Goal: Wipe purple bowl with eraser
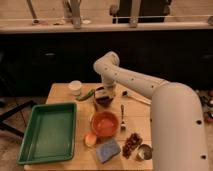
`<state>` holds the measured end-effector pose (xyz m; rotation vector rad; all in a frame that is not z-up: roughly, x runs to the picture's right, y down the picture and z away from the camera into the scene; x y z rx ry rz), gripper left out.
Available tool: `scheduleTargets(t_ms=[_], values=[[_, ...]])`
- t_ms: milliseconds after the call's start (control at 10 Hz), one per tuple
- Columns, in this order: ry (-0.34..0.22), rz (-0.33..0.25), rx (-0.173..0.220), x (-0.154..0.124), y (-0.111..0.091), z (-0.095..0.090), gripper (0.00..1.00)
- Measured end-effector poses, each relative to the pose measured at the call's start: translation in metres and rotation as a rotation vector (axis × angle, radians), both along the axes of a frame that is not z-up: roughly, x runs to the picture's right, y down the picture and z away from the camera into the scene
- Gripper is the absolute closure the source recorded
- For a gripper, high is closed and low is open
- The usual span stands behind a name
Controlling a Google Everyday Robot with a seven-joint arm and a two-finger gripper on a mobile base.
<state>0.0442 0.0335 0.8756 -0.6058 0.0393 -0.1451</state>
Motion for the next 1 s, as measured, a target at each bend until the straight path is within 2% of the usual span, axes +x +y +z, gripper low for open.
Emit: scheduleTargets(t_ms=[300,600,1000], values=[[0.032,0.037,-0.03,0.031,0.013,0.004,1.0],[0.073,0.072,-0.038,0.054,0.003,0.016,1.0],[0.053,0.059,-0.018,0.038,-0.02,0.028,1.0]])
